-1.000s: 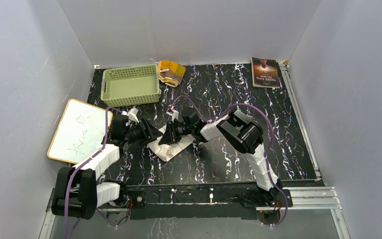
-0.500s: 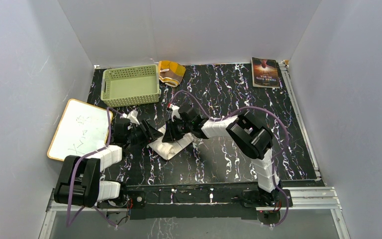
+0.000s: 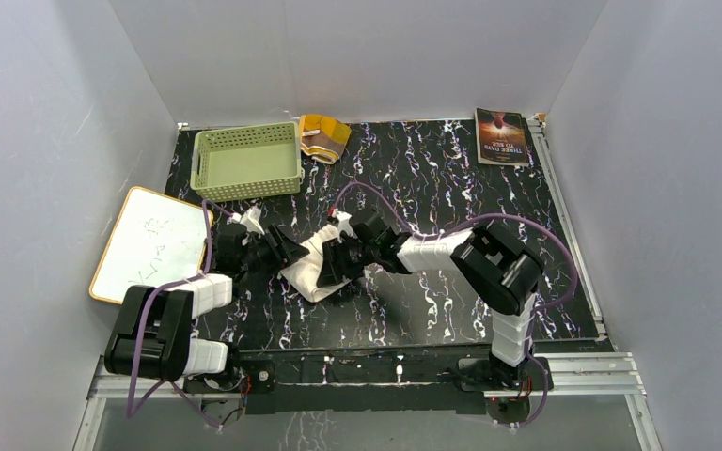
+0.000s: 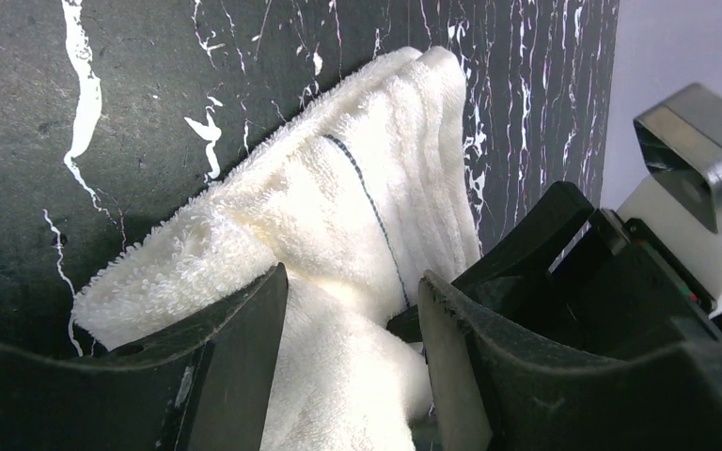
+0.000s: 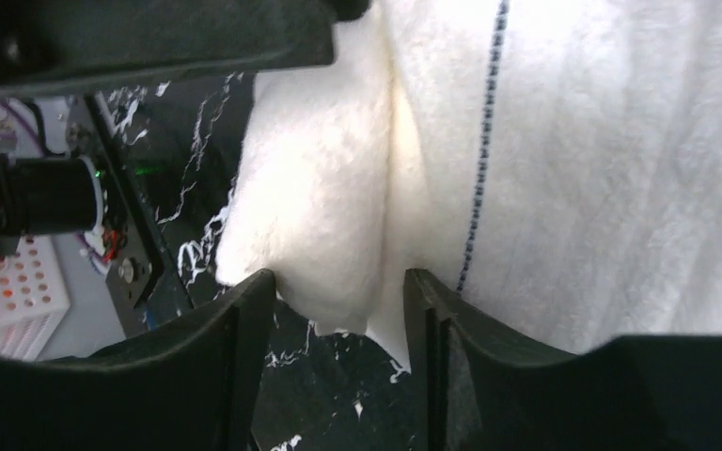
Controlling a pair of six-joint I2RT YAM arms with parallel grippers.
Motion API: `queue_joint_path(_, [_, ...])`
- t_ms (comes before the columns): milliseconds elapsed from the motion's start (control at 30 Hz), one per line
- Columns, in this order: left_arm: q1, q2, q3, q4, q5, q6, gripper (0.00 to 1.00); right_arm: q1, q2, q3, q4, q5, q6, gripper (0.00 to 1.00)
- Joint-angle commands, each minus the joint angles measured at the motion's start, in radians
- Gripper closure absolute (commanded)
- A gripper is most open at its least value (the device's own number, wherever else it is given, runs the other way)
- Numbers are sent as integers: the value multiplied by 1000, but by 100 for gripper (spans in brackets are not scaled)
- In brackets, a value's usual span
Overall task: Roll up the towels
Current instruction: Roll the towel at the center of the board.
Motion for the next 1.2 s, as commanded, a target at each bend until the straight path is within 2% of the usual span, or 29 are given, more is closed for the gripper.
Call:
queue_joint_path(0, [7, 30, -43, -70, -91, 40, 46, 17, -68, -70, 151, -56, 118, 39])
queue_joint_path(33, [7, 30, -47, -67, -89, 39, 46, 19, -78, -83, 180, -53, 138, 32])
queue_joint_path(100, [8, 30, -54, -59, -86, 37, 46, 23, -93, -105, 240, -54, 167, 29])
queue_joint_path(300, [7, 56, -58, -40, -78, 34, 46, 48, -63, -77, 270, -50, 185, 31])
queue_joint_path(600, [7, 49, -51, -62, -83, 32, 46, 124, 4, 32, 133, 32, 123, 38])
queue_joint_path(633, [7, 44, -49, -71, -84, 33, 46, 130, 9, 39, 111, 46, 115, 41])
queue_joint_path(733, [8, 24, -37, -113, -91, 28, 46, 138, 22, 52, 73, 66, 106, 66])
queue_joint_path(833, [7, -33, -20, -169, -104, 22, 46, 137, 29, 47, 68, 70, 114, 80])
queue_joint_path(933, [9, -87, 8, -247, -135, 17, 45, 138, 23, 12, 92, 66, 128, 100])
queue_joint_path(1067, [10, -141, 34, -317, -191, 14, 42, 124, -4, -38, 88, 57, 94, 100])
queue_joint_path(1167, [10, -142, 29, -312, -202, -7, 40, 90, -16, -50, 33, 12, -32, 100])
